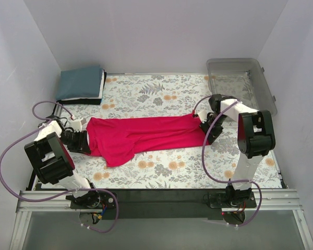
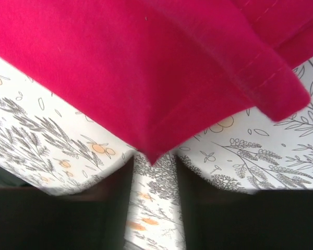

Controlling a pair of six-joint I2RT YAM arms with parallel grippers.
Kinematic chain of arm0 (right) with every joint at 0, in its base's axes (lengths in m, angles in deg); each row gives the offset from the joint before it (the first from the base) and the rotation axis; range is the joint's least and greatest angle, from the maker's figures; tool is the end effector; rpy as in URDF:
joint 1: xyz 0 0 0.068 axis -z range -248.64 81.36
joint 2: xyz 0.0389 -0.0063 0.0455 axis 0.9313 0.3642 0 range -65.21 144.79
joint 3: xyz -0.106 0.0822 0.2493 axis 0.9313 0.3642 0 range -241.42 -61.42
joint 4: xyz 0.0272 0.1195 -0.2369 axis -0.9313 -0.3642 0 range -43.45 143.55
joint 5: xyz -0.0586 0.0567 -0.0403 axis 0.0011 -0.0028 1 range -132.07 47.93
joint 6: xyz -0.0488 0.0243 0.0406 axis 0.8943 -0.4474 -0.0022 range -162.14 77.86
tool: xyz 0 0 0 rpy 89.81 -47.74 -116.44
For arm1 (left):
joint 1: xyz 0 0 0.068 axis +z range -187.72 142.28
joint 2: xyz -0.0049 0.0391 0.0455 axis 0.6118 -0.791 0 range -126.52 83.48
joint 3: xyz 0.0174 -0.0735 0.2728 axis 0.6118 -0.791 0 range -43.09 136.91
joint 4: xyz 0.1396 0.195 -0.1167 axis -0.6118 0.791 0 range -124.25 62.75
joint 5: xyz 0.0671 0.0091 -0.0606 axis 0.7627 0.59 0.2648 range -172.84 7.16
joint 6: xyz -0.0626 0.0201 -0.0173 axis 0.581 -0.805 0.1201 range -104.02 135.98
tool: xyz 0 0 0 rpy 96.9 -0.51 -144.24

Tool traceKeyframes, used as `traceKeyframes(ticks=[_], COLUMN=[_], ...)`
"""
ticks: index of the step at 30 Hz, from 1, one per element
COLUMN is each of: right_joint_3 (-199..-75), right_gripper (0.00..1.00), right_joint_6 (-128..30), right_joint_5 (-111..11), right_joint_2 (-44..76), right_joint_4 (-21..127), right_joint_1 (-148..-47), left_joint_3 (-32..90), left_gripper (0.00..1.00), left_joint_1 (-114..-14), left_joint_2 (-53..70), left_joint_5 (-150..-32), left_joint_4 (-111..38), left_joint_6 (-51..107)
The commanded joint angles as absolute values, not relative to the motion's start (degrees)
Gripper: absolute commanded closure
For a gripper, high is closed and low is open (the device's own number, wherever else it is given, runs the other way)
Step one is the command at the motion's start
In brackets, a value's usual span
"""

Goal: Fold and stack the t-shirts
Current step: Fold the tshirt

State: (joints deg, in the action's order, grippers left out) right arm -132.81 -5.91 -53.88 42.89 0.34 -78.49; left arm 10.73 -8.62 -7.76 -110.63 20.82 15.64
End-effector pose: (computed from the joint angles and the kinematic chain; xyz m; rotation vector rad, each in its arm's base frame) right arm 0.3354 0.0696 0.1453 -1.2048 2.8319 0.3096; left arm 0.2361 0.1024 0.1612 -0.7538 2.8755 -0.7276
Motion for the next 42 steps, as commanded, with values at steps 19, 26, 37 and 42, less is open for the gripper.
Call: traceKeyframes(ticks=[19, 26, 37, 42], right_joint_3=[-139.37, -141.39, -138.32, -140.42], right_gripper=[0.41, 0.40, 0.27, 0.34], right_joint_6=[-28.39, -38.17, -55.75, -58.40], right_joint_5=[-76.43, -76.52, -78.63, -80.29], right_joint_2=[32.60, 40.34, 46.76, 51.85], right_joint_4=[12.46, 22.52, 42.10, 43.26], right_joint_1=[-104.75, -116.80, -120.05, -121.29], left_joint_3=[-0.89, -6.35, -9.86, -9.78], left_gripper=[0.49, 0.48, 0.48, 0.49], left_joint_1=[-21.63, -28.67, -34.11, -36.93], left_joint_2=[17.54, 14.58, 15.36, 12.57], left_joint_5=[-118.35, -113.34, -113.87, -110.72], left_joint_4=[28.26, 19.11, 13.65, 10.76], left_joint_6=[6.13, 9.30, 9.92, 12.54])
